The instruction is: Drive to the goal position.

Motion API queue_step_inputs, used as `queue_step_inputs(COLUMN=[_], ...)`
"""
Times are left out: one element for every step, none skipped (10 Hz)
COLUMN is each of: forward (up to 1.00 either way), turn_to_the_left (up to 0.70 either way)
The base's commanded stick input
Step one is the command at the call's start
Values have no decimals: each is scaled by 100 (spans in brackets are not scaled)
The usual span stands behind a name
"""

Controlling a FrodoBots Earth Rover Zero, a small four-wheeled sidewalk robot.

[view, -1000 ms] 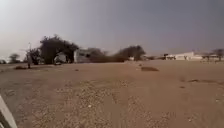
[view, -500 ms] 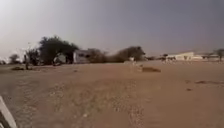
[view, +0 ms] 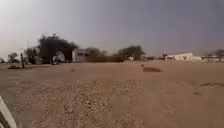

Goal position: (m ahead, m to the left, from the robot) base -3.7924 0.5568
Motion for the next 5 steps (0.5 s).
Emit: queue_step_inputs(forward=[50,50,50,50,50], turn_to_the_left=[0,0,0,0,0])
